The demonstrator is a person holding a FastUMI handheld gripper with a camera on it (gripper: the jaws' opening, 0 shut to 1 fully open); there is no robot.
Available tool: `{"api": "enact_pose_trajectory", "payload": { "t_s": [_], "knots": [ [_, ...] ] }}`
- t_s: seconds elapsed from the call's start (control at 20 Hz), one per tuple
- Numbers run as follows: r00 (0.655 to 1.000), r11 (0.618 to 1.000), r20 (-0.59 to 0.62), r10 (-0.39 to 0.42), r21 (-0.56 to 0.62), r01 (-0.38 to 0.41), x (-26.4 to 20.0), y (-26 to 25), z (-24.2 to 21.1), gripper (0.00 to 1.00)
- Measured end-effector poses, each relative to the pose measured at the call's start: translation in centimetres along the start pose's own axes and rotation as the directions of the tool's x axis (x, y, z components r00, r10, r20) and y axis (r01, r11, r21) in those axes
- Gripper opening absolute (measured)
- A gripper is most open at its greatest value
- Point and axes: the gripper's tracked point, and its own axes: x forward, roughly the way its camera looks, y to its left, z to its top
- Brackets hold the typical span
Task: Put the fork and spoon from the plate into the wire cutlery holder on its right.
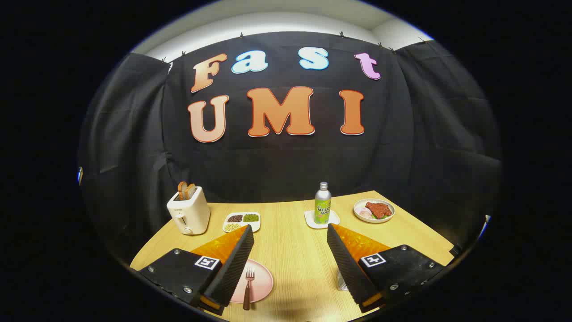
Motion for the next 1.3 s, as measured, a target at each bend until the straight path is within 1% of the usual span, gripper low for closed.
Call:
{"api": "enact_pose_trajectory", "payload": {
  "t_s": [0.85,1.3],
  "knots": [
    [0.999,0.999,-0.013,0.036,-0.018,-0.037,-0.1,1.7,-0.9,0.99],
    [0.999,0.999,-0.023,0.034,-0.030,-0.035,0.2,2.1,-1.4,0.99]
  ]
}}
